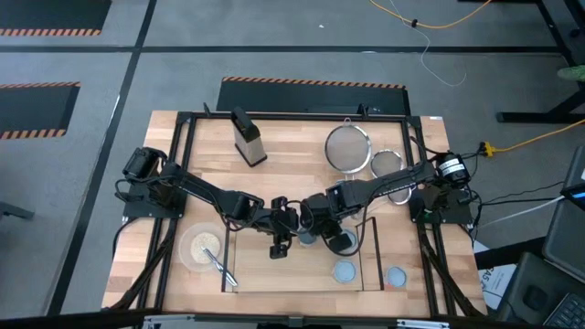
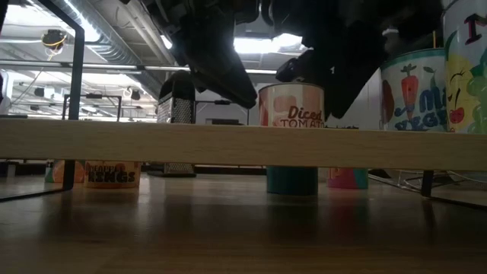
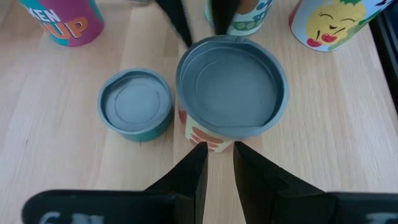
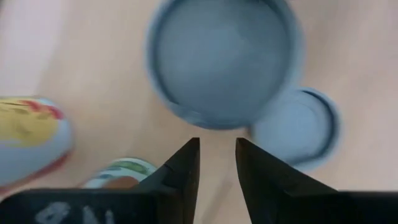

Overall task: Pick and place cans onto a shelf
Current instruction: Put the top canned diced tomatoes on the shelf

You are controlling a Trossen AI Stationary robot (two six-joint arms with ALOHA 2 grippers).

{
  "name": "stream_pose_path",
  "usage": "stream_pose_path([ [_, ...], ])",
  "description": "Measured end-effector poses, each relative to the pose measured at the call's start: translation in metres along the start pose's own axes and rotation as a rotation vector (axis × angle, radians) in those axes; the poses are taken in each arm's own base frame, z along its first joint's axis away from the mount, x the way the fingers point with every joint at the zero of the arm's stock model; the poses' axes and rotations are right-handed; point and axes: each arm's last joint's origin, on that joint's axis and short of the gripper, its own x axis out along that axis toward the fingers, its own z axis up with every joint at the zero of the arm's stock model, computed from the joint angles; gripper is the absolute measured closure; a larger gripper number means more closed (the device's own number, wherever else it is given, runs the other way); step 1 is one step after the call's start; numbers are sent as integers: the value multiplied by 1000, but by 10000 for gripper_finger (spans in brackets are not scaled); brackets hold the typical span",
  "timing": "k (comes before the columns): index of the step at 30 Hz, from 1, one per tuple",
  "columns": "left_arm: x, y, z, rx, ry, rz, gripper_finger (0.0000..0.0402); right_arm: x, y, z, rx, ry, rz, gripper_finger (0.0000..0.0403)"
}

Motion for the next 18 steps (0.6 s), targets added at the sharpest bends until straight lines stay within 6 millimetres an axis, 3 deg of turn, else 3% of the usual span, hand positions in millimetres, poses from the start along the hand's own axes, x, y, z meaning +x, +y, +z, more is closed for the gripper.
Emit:
stream_pose_path([
  [18, 0, -1, 4, -7, -35, -10, 331, 0, -2, -2, 1, 32, -65, 296],
])
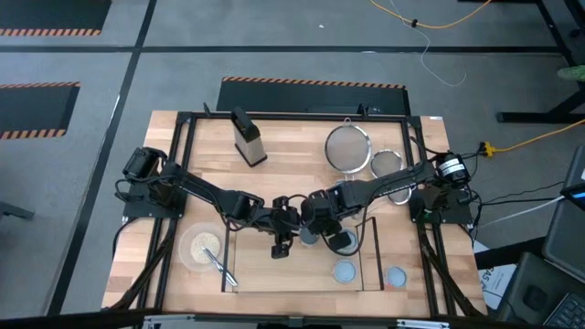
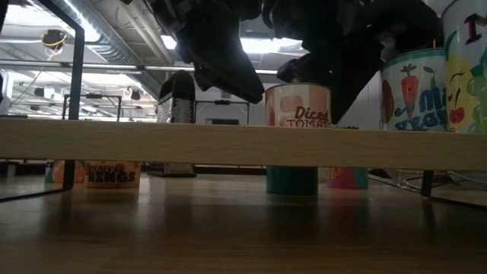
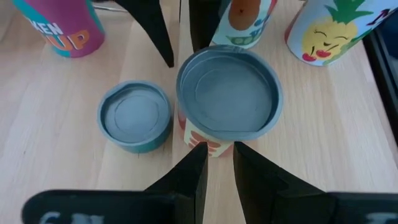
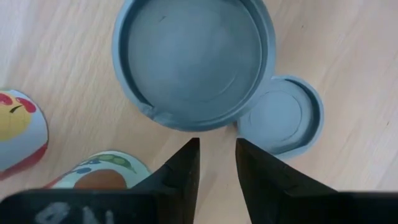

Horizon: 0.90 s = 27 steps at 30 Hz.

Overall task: Pick and place cans onto a shelf
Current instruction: Put the top canned diced tomatoes on the shelf

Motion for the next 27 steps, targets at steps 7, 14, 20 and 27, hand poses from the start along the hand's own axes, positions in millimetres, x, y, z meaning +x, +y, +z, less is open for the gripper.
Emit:
stream_pose_path([
  [7, 0, -1, 3, -5, -32, -10, 331, -12, 0, 5, 0, 4, 0, 296],
  [14, 0, 0, 4, -4, -37, -3, 331, -18, 0, 8, -1, 2, 0, 296],
  [20, -3, 1, 5, -5, -36, -2, 331, -16, -2, 7, 3, 0, -5, 296],
  [27, -11, 0, 6, -4, -17, -13, 331, -16, -5, 8, 5, -5, -59, 296],
])
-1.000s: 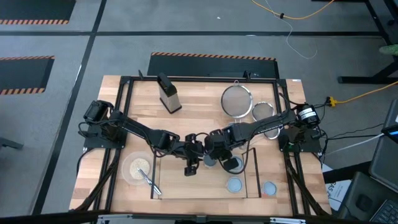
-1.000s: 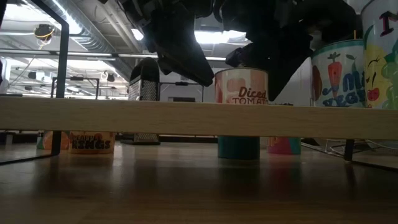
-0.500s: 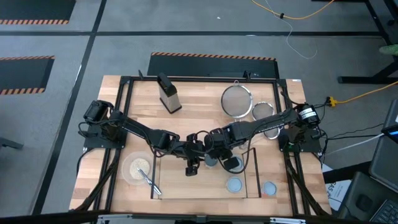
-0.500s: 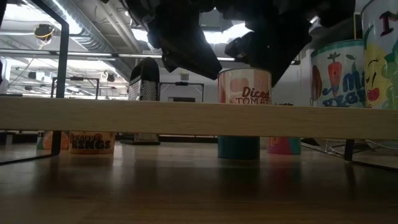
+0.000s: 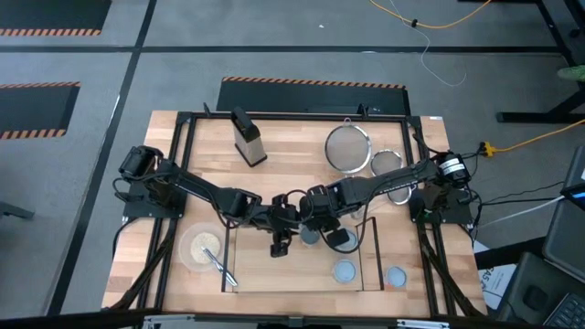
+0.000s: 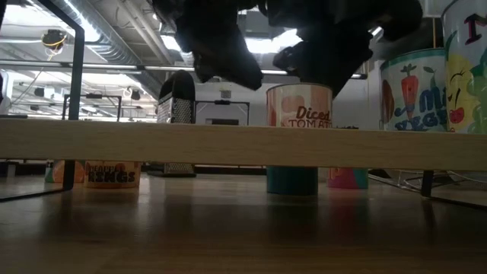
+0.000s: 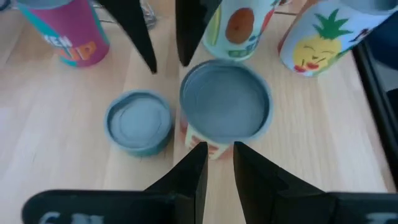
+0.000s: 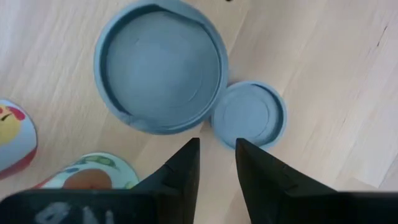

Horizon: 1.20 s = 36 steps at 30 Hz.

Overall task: Pick and place cans onto a shelf
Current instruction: Put the top canned diced tomatoes on the shelf

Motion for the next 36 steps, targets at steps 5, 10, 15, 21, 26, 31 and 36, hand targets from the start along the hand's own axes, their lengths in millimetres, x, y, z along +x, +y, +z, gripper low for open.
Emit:
stream_pose_path([
  [5, 1, -5, -5, 8, 49, -64, 331, 0, 0, 2, 0, -23, -4, 296],
  [10, 9, -8, -10, 18, 67, -69, 331, 0, -1, 5, -2, -55, -9, 296],
  [15, 21, -7, -13, 14, 57, -68, 331, 0, 0, 5, -4, -55, -3, 296],
  [21, 24, -2, -12, 7, 53, -51, 331, 0, 1, 4, -2, -44, 4, 296],
  [26, 24, -1, -12, 7, 45, -21, 332, 0, 2, 2, 3, -21, 9, 296],
  [31, 24, -1, -12, 7, 42, -10, 332, 0, 2, 0, 28, -1, 14, 296],
  [36, 24, 0, -12, 8, 43, 2, 332, 0, 2, 0, 28, 2, 14, 296],
])
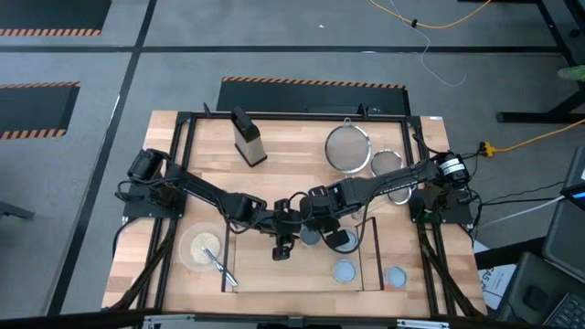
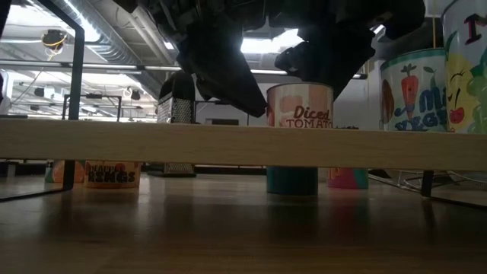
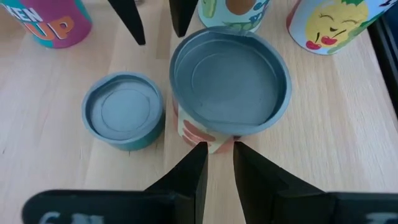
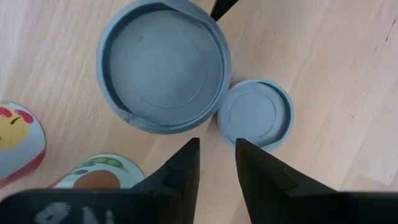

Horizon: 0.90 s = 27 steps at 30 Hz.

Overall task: Pick and place cans onto a shelf
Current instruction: Put the top canned diced tomatoes on the shelf, then put the small canned oranges on the shelf

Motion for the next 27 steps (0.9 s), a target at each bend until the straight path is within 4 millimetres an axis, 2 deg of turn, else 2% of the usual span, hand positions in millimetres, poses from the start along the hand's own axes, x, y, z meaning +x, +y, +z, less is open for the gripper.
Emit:
stream_pose_path([
  [7, -20, 0, 6, -1, -9, -4, 332, 0, 0, 0, 0, -1, -1, 296],
  [13, -52, 2, 13, -1, -8, -5, 332, -2, 0, 0, 0, 11, 0, 296],
  [20, -113, 11, 17, 1, -18, 54, 332, -10, -1, 6, -5, -21, -5, 296],
  [27, -180, 27, -1, 18, 74, 141, 331, -10, -1, 6, -5, -17, -4, 296],
])
